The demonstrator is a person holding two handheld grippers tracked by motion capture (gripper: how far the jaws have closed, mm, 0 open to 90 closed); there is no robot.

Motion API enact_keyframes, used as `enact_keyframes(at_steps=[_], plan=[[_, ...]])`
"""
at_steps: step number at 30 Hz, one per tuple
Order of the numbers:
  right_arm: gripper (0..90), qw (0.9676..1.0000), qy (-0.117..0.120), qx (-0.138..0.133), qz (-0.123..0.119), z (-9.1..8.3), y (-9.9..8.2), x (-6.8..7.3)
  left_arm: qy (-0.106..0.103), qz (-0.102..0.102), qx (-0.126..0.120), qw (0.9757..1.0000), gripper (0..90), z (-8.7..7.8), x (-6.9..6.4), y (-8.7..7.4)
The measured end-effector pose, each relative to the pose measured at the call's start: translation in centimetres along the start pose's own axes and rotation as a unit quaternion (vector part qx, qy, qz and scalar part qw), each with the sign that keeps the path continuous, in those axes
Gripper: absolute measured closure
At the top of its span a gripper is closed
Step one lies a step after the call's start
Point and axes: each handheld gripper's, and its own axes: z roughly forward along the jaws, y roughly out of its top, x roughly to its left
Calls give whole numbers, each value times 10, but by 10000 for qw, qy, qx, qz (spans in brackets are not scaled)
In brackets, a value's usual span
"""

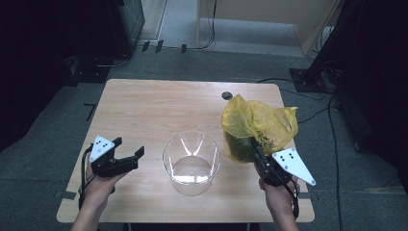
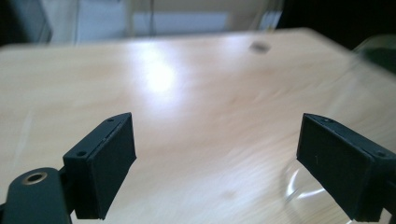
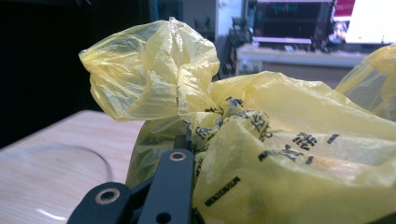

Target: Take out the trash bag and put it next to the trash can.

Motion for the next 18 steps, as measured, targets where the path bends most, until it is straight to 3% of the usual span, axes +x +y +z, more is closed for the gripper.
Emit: enact_keyframes(at_steps=[2,4,6,9,11,15,17,18], plan=[[826,9999,-45,137,46,7,-10,-4,225,0,448,9987,111,10,10,-23],[826,9997,-56,208,62,10,-16,-6,317,-21,559,9979,111,11,13,-30],[824,9989,-17,444,122,21,-31,-9,463,-66,788,9958,111,12,18,-41],[824,9981,18,593,173,27,-42,-9,599,-177,1011,9929,112,12,25,-57],[824,9974,35,702,177,33,-51,-7,793,-39,1263,9888,112,15,29,-69],[824,9964,154,807,209,44,-65,-2,949,106,1531,9836,111,18,31,-80],[824,9960,256,825,238,48,-69,2,1185,341,1672,9782,111,21,30,-83],[823,9955,333,837,290,49,-71,4,1214,386,1607,9788,107,21,30,-84]])
